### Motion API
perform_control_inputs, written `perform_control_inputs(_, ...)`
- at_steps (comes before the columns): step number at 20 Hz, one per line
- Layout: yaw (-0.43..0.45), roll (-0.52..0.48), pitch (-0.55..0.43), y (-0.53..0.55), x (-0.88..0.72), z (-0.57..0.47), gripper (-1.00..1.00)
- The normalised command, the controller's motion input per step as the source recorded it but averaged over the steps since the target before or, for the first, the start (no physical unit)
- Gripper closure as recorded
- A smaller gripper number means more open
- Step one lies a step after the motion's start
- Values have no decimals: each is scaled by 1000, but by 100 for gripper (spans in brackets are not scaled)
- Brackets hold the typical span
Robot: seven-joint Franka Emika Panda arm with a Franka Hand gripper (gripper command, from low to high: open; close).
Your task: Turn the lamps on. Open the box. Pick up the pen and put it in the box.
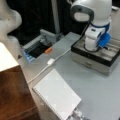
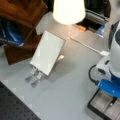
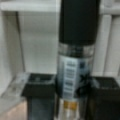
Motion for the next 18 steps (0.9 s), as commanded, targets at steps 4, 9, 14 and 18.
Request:
perform_control_inputs(4,2,-158,-65,150,62,-54,100)
perform_control_inputs(9,-21,-177,-70,92,82,-26,-100)
perform_control_inputs(14,-21,-179,-57,51,75,-12,-100)
perform_control_inputs(18,-13,-174,-43,-13,67,27,-100)
